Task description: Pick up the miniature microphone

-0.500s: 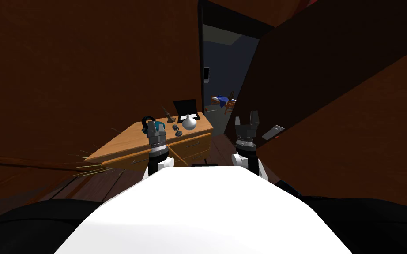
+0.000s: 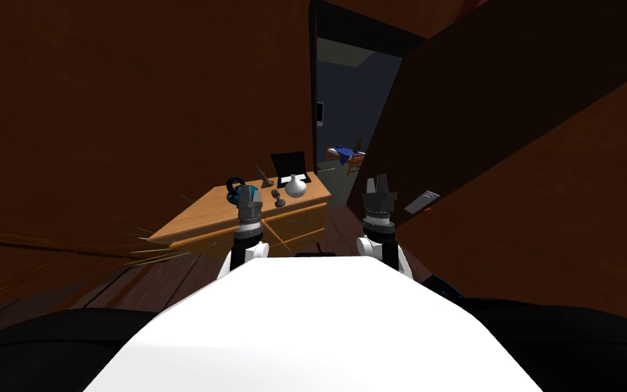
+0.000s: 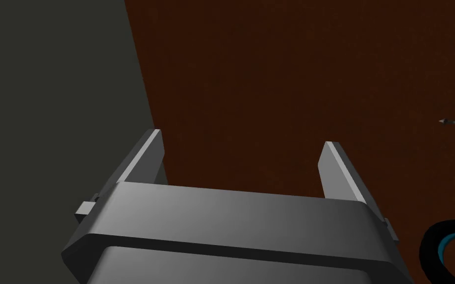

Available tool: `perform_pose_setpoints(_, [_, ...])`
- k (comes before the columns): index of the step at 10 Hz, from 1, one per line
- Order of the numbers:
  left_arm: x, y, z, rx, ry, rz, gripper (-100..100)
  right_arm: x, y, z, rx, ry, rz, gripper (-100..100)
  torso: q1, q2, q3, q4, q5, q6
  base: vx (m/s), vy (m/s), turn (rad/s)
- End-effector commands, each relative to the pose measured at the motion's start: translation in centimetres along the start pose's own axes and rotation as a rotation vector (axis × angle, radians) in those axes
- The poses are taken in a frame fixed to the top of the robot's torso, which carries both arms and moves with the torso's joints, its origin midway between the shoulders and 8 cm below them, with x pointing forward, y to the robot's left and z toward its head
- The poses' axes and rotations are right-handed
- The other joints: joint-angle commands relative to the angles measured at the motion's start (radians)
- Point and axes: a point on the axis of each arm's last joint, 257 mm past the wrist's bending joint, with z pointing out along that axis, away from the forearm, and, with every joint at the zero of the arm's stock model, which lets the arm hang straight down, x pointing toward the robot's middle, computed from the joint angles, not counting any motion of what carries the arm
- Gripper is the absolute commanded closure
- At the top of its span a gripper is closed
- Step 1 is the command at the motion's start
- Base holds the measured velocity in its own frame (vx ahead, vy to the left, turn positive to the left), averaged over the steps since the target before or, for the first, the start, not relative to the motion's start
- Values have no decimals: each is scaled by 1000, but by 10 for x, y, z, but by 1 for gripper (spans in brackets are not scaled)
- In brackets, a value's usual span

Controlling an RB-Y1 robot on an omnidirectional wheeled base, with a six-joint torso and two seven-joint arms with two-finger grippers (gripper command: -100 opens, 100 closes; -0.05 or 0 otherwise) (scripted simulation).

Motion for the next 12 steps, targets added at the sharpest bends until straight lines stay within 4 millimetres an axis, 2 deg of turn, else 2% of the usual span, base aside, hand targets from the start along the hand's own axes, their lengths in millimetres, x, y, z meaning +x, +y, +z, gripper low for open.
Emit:
perform_pose_setpoints(1, [15,4,2,-6,49,-4,-100,0,0,0,0,0,0,0,0,0,0,0,0,0,-79,73,12])
perform_pose_setpoints(7, [82,24,4,-44,266,-1,-100,0,0,0,0,0,0,0,1,2,1,0,0,0,-99,78,-3])
perform_pose_setpoints(12, [136,53,-7,-99,471,66,-100,0,0,0,0,0,0,0,0,1,1,0,0,0,-85,73,-34])
